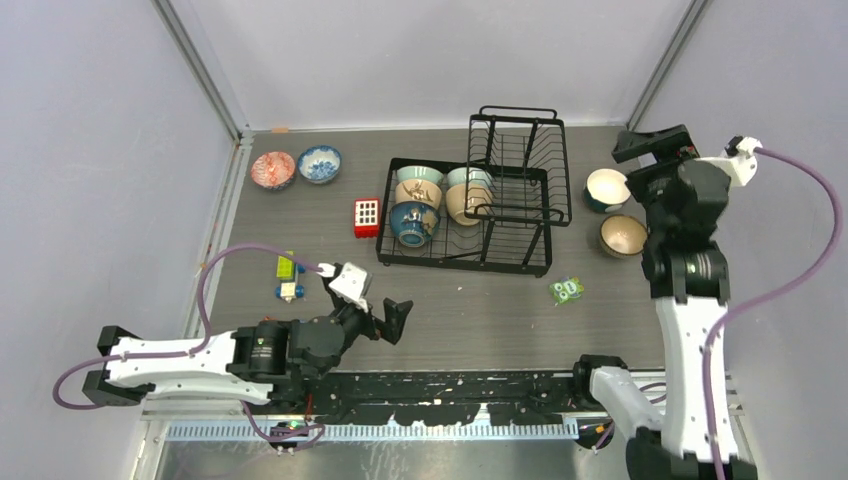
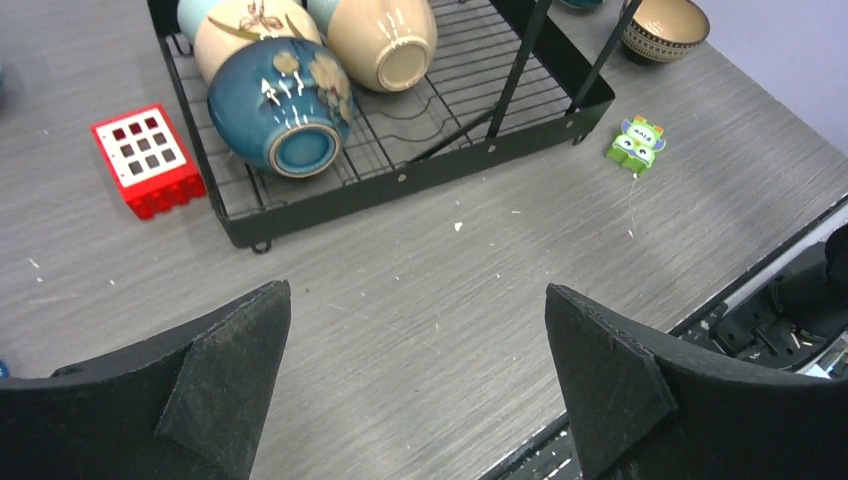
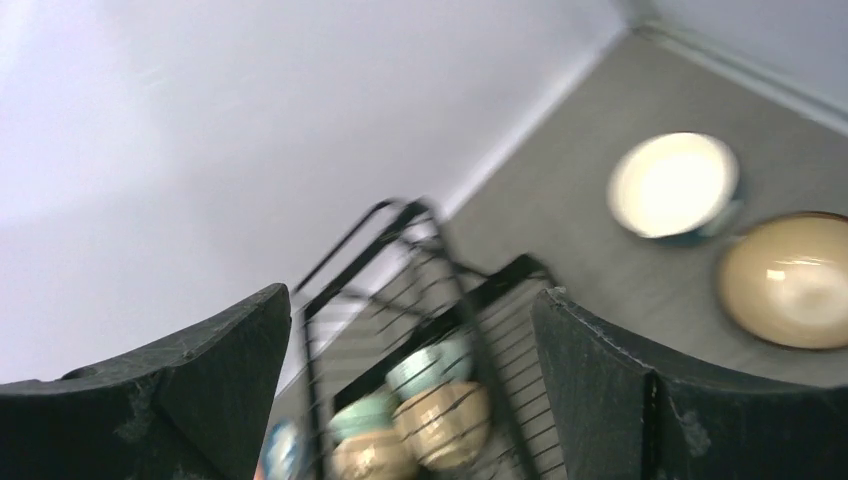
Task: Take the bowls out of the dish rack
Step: Adjust the dish rack at the center of the board.
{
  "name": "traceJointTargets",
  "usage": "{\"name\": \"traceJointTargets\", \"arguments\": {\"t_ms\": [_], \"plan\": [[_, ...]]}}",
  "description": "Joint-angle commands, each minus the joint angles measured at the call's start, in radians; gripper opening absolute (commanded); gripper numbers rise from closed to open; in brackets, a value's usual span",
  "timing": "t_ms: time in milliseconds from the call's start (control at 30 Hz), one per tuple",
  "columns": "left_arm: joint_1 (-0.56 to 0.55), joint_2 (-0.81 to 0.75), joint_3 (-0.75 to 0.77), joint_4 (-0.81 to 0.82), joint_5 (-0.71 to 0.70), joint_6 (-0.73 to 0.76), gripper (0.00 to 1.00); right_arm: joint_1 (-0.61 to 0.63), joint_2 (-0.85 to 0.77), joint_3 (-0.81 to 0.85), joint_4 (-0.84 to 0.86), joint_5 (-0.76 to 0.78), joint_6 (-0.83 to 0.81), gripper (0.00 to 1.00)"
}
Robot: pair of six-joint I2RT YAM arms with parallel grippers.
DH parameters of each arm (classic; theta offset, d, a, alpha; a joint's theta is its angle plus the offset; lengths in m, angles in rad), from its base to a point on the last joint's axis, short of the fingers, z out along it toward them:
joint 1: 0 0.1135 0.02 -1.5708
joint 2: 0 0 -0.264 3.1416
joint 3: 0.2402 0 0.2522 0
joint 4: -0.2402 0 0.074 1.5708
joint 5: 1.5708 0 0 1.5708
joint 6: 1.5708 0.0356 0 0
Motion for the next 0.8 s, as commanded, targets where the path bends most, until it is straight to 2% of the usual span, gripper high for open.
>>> {"name": "traceJointTargets", "arguments": {"t_ms": [0,167,267,433,533,667,767], "plan": [[0.038,0.029,0.05,0.117,0.006,0.153,1.0,0.088,-0.187,0.014,0.058,-0.142,-0.105,0.93],[0.218,0.159,0.133,0.052,0.191,0.067,1.0,0.204,-0.312,-0.069,-0.019,-0.302,-0.13,0.92],[0.386,0.225,0.179,-0.001,0.353,-0.012,1.0,0.238,-0.388,-0.191,-0.054,-0.291,-0.112,0.92],[0.686,0.287,0.178,0.005,0.629,-0.119,1.0,0.277,-0.517,-0.357,-0.071,-0.257,-0.082,0.92],[0.805,0.337,0.183,0.004,0.717,-0.146,1.0,0.304,-0.566,-0.423,-0.09,-0.251,-0.074,0.92],[0.919,0.414,0.2,0.018,0.764,-0.15,0.99,0.324,-0.618,-0.469,-0.106,-0.208,-0.086,0.92],[1.001,0.509,0.224,0.04,0.817,-0.156,0.94,0.336,-0.625,-0.475,-0.11,-0.186,-0.087,0.92]]}}
